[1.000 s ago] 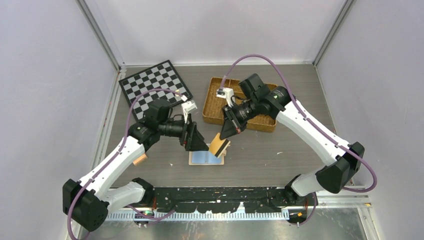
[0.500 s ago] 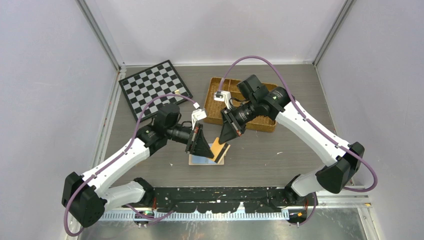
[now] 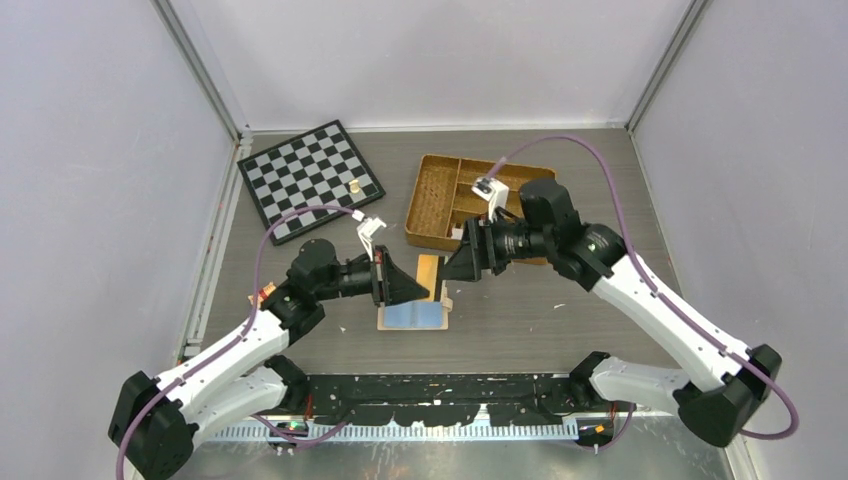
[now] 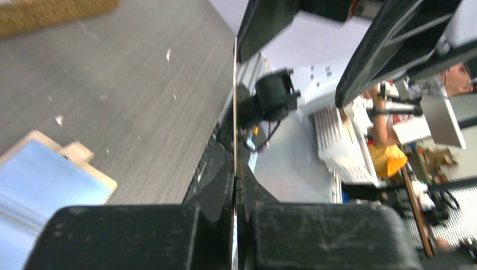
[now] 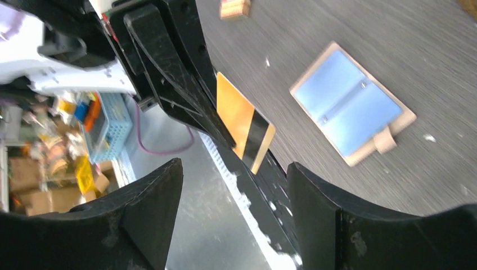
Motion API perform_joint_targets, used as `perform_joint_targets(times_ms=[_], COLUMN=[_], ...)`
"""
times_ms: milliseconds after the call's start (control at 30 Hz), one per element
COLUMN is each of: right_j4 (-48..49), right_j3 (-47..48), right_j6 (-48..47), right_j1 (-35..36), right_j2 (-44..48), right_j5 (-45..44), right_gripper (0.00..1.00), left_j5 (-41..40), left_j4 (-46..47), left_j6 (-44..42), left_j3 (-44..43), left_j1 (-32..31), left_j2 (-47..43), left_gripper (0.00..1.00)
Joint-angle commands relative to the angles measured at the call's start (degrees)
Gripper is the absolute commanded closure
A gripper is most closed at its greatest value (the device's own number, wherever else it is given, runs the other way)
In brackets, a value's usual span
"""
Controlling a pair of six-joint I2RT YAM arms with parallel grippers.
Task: Put the credit cards into the card holder
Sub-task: Pick up the credit card from the storage box.
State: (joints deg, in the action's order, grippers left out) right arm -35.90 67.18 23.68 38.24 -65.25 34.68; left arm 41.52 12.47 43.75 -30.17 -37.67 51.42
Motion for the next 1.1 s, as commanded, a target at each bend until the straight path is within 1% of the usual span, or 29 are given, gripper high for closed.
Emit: perform_joint_targets(times_ms=[0, 67, 133, 233, 300, 433, 533, 567, 600, 633, 667, 700, 733, 767, 833, 933, 1067], right_j4=[24.1, 35.9, 42.9, 43.6, 44.1, 45.1, 45.3, 44.3, 42.5, 40.6, 38.9, 38.1, 37.3, 36.7, 37.5, 42.4, 47.1], right_j3=[-11.0, -16.7, -19.5, -19.8, -19.4, -19.1, -19.6, -19.9, -20.3, -20.7, -21.4, -22.4, -23.5, -24.6, -26.9, -30.2, -32.5], right_j6=[17.7, 24.7, 28.2, 28.6, 28.7, 29.5, 29.9, 29.8, 29.1, 28.5, 28.0, 27.6, 27.3, 27.6, 28.4, 29.3, 30.9], right_j1=[0.0, 0.0, 0.1, 0.1, 0.1, 0.3, 0.3, 0.3, 0.3, 0.3, 0.5, 0.6, 0.9, 1.1, 1.9, 5.2, 7.2], right_j2=[5.8, 7.3, 7.9, 7.5, 6.6, 5.4, 5.4, 5.6, 5.8, 5.9, 5.9, 5.8, 5.5, 4.8, 2.6, -1.4, -7.4], right_j5=[-2.8, -1.7, -1.2, -1.3, -0.3, 1.5, 1.6, 0.5, -1.2, -3.0, -5.0, -6.8, -8.5, -10.3, -12.1, -14.6, -16.5], right_gripper=[0.27, 0.30, 0.35, 0.42, 0.49, 0.71, 0.95, 0.99, 1.00, 1.00, 1.00, 1.00, 1.00, 1.00, 0.99, 0.99, 1.00], left_j5=[-8.1, -8.0, -7.6, -6.4, -5.9, -5.6, -6.3, -7.2, -9.2, -12.0, -16.1, -19.6, -21.7, -22.6, -23.1, -25.0, -31.0], left_j4=[13.4, 14.0, 15.3, 15.5, 16.0, 17.1, 16.0, 13.9, 9.1, 2.9, -7.5, -14.4, -19.3, -22.6, -26.4, -28.8, -32.6], left_j6=[6.9, 7.8, 8.5, 9.1, 9.5, 10.5, 10.6, 10.1, 8.8, 7.0, 5.0, 3.5, 2.2, 1.2, -0.1, -0.6, -3.3], left_j3=[0.2, 0.4, 1.1, 1.0, 1.0, 1.3, 1.4, 1.1, 0.1, -1.1, -2.5, -3.6, -4.3, -4.6, -4.4, -2.7, -1.9], left_j1=[-0.2, -0.2, -0.2, -0.2, -0.2, -0.3, -0.1, -0.2, -0.2, -0.1, 0.0, 0.2, 0.8, 1.5, 3.2, 5.4, 6.0], left_j2=[-2.0, -1.9, -1.8, -1.4, -1.0, -0.5, -0.2, -0.3, -0.4, -0.5, -0.2, 0.3, 1.0, 1.9, 3.3, 4.5, 6.0], left_gripper=[1.00, 1.00, 1.00, 1.00, 1.00, 1.00, 1.00, 0.93, 0.78, 0.60, 0.43, 0.31, 0.26, 0.23, 0.20, 0.19, 0.18])
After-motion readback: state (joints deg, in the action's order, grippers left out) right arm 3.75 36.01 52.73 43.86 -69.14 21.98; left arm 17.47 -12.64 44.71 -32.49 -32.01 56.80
